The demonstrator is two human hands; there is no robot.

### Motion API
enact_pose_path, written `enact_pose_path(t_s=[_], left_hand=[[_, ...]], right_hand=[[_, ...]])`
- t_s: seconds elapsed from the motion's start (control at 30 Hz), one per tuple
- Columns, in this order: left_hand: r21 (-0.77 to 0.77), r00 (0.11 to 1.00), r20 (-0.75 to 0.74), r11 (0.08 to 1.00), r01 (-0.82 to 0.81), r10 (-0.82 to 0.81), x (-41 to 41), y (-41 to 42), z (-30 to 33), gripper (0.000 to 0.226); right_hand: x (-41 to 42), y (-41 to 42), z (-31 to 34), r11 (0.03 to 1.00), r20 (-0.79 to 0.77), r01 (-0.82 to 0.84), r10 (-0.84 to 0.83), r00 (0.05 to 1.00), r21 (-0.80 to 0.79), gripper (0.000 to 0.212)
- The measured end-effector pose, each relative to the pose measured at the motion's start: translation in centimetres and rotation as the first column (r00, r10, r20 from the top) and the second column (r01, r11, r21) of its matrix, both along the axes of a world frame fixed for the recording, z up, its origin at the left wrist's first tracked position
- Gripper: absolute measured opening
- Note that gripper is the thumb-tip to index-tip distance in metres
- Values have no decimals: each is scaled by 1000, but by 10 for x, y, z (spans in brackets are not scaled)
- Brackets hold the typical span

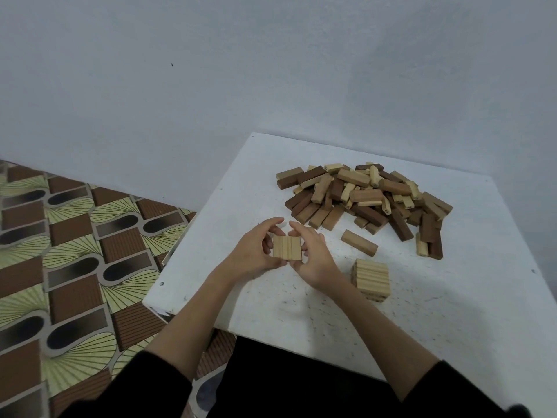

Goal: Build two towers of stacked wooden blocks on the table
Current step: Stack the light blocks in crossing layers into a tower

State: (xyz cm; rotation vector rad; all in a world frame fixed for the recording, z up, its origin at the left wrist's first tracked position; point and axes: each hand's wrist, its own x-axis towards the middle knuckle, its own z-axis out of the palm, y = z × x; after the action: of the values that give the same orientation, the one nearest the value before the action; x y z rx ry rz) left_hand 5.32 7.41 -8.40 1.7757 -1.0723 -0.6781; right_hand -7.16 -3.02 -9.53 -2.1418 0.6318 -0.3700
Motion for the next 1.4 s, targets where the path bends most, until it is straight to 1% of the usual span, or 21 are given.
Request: enact_pose_path(t_s=[0.2,0.47,0.67,0.73,0.8,0.9,1.0,1.1,1.17,1.3,1.4], left_hand=[[25,1000,-4,1000,16,-16,2,0,-2,79],[27,1000,-12,1000,-9,10,-1,0,0,77],[15,998,-54,1000,-24,25,-2,-1,5,79],[8,999,-24,1000,-30,30,-2,-2,9,81],[-16,999,34,999,-29,29,-4,-2,16,82],[-48,993,121,999,17,-11,-10,-7,30,83],[-71,983,173,995,72,-58,-25,-18,44,85],[-85,976,188,988,131,-113,-43,-27,52,86],[-84,971,192,983,163,-145,-57,-35,54,86],[-82,955,190,966,246,-227,-84,-49,51,82],[-38,944,201,961,274,-261,-97,-57,47,81]], right_hand=[[0,-1,2,1000,-16,10,-9,1000,30,72],[3,-1,8,999,-48,0,1,999,36,73],[7,1,15,1000,-75,6,-4,997,29,74],[6,-1,23,1000,-63,5,-3,998,26,76],[1,-5,33,1000,-39,-9,8,999,-9,75],[-14,-13,50,996,27,-42,44,999,-79,72],[-37,-23,66,993,39,-63,67,997,-102,74],[-62,-32,78,987,17,-74,78,997,-146,78],[-80,-38,82,980,7,-83,85,996,-180,76],[-111,-46,81,986,-40,-35,29,999,-163,76],[-126,-50,75,987,-57,4,-13,998,-161,78]])
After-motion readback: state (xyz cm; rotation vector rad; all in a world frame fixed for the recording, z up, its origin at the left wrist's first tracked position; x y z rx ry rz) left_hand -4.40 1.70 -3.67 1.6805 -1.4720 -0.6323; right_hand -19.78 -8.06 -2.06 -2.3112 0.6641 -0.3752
